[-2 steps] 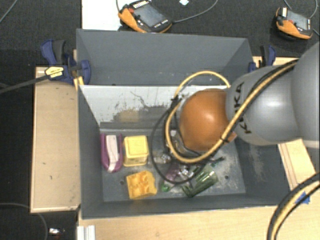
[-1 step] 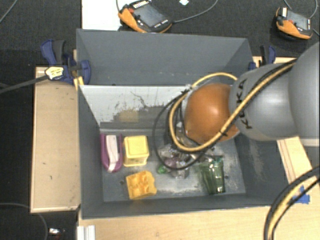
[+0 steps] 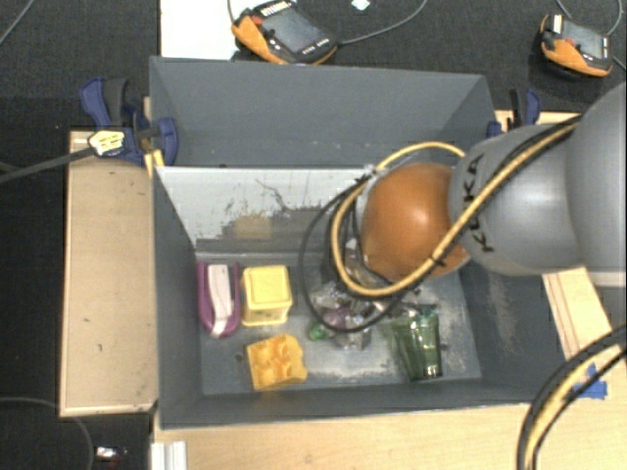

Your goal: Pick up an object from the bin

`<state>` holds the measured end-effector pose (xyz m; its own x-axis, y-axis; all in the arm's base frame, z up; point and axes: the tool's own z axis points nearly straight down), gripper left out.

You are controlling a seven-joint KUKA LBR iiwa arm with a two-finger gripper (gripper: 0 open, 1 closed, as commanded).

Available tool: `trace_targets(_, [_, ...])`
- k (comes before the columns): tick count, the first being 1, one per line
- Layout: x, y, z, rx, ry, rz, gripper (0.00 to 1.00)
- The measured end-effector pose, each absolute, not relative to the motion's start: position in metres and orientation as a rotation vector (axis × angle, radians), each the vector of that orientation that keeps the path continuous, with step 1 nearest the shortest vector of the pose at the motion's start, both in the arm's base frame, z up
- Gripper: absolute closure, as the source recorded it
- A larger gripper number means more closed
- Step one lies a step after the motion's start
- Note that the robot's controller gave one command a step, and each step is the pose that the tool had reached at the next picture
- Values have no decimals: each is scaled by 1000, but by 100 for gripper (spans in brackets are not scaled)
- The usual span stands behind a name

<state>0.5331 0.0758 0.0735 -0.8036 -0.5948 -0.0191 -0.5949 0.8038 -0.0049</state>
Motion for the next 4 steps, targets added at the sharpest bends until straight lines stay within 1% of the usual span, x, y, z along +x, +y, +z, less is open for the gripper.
trace_targets(1, [568, 70, 149, -984, 2954, 0, 100])
trace_targets(2, [565, 50, 92, -1126, 2922, 8, 100])
trace_targets(3, [561, 51, 182, -1044, 2939, 5, 100])
trace_targets(4, [562, 54, 236, -1048, 2933, 2, 100])
